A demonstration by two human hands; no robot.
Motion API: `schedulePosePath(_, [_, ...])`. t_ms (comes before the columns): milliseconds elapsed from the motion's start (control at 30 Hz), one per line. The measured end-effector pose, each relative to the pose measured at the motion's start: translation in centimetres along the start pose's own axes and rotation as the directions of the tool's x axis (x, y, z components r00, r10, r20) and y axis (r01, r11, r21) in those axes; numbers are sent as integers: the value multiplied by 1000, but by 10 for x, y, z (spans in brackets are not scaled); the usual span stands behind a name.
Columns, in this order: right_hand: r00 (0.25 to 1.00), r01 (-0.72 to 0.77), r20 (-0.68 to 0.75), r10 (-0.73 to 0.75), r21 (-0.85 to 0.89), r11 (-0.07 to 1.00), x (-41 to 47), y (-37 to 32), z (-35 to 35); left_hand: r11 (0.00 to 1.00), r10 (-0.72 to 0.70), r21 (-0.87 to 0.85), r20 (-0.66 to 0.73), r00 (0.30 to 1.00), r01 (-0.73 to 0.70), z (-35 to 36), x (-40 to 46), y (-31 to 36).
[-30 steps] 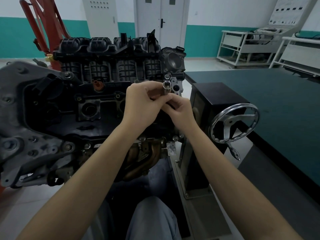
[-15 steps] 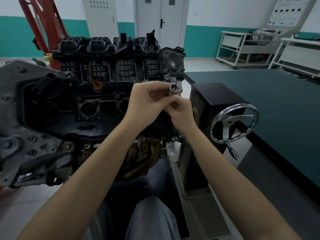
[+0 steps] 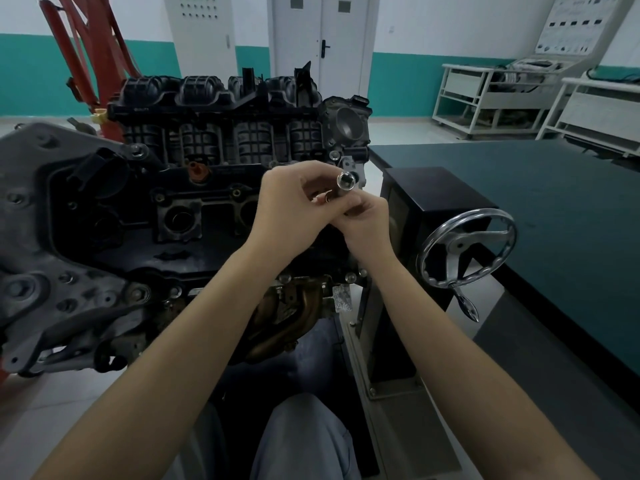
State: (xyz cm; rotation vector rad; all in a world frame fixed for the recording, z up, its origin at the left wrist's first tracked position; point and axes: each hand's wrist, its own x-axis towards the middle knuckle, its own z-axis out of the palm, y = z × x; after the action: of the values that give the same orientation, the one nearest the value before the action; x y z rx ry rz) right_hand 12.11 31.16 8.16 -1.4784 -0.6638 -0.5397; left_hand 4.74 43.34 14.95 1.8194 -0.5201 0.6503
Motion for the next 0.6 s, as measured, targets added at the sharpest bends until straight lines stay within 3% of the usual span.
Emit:
schedulePosePath(100, [999, 4, 37, -4, 13, 1000, 1, -2, -1, 998, 13, 55, -111, 994, -7, 3, -3, 1])
schedulePosePath(200, [990, -16, 140, 23, -46, 999, 2, -2, -2, 999, -5, -54, -39, 999, 3, 0, -3, 0])
schedulePosePath(300, [996, -36, 87, 37, -9, 999, 1, 1, -3, 991, 15, -132, 54, 998, -7, -2, -2, 3])
schedulePosePath(433, [999, -10, 33, 9, 6, 1000, 0, -1, 0, 999, -1, 37, -64, 998, 4, 1, -3, 3])
schedulePosePath(500, [998, -4, 57, 4, -8, 1000, 0, -3, 0, 999, -6, 43, -97, 995, 10, 0, -3, 3])
schedulePosePath(600, [995, -17, 100, 22, -58, 998, -1, -6, 1, 998, -12, -53, 3, 1000, 12, -3, -3, 5])
